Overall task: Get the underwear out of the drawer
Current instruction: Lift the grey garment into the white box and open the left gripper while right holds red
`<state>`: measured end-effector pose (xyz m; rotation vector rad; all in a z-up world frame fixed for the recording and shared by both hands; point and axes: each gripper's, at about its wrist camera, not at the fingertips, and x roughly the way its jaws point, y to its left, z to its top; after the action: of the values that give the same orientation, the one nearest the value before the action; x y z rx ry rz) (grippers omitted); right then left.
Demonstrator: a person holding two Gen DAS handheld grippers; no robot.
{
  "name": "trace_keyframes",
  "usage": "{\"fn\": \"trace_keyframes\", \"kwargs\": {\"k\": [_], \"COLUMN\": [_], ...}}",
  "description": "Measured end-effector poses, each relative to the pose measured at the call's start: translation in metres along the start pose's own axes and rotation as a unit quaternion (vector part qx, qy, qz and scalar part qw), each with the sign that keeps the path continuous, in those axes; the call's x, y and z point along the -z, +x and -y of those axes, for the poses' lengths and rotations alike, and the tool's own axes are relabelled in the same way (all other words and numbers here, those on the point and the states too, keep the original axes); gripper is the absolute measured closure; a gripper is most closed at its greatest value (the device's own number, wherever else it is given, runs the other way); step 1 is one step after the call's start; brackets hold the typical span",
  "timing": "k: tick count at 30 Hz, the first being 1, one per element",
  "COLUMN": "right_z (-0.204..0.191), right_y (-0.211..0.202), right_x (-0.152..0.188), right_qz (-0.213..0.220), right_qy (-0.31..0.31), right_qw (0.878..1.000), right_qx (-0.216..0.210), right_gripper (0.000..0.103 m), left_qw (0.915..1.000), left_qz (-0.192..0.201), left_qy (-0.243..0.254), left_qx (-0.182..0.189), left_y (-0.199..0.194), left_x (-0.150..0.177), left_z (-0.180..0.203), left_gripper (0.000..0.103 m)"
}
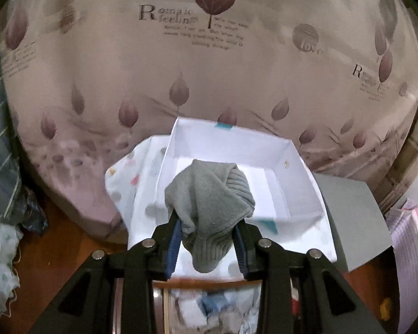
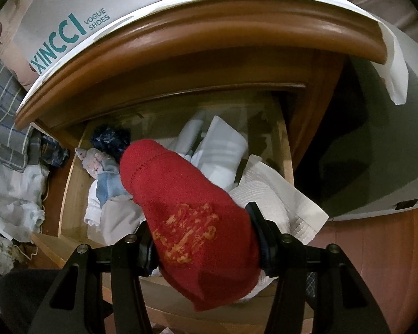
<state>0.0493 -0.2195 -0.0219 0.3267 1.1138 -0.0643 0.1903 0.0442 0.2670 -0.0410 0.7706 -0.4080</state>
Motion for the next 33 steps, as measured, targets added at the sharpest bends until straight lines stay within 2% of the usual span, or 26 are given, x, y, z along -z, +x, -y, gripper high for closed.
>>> {"fn": "trace_keyframes", "kwargs": {"k": [3, 7, 11, 14, 16, 19, 25, 33], "right_z": [0.0, 0.001, 0.001, 0.0, 0.0, 0.001, 0.0, 0.0], "right_y": [0.0, 0.002, 0.003, 0.004, 0.004, 0.003, 0.004, 0.003], "right_x": [0.0, 0.0, 0.0, 0.0, -0.001, -0.001, -0.001, 0.0], "right_qz": [0.001, 0.0, -0.002, -0.003, -0.004, -0.004, -0.005, -0.005], "right_qy": [0.003, 0.003, -0.001, -0.004, -0.005, -0.004, -0.006, -0.007], "right_qw": [1.0, 1.0, 1.0, 1.0, 1.0, 1.0, 1.0, 1.0], "right_qx": [-0.002, -0.001, 0.001, 0.002, 0.003, 0.003, 0.004, 0.005], "right_gripper": [0.051, 0.051, 0.051, 0.051, 0.051, 0.051, 0.051, 0.051], "left_qw": [0.9999, 0.9994, 0.9992, 0.9989, 0.9977, 0.9961, 0.993, 0.9866], "left_qz": [-0.002, -0.01, -0.035, -0.042, -0.058, -0.081, -0.104, -0.127], "left_qy": [0.005, 0.016, -0.001, 0.014, 0.023, 0.01, -0.007, -0.065], "left_qx": [-0.01, -0.029, -0.017, -0.018, -0.027, -0.033, -0.055, -0.079], "left_y": [0.022, 0.06, 0.095, 0.111, 0.124, 0.137, 0.139, 0.134], "left_x": [-0.027, -0.048, -0.047, -0.043, -0.036, -0.027, -0.011, -0.008], "left_z": [0.004, 0.007, 0.001, 0.006, 0.009, 0.006, 0.007, 0.008], "left_gripper": [0.069, 0.069, 0.069, 0.069, 0.069, 0.069, 0.069, 0.069]}}
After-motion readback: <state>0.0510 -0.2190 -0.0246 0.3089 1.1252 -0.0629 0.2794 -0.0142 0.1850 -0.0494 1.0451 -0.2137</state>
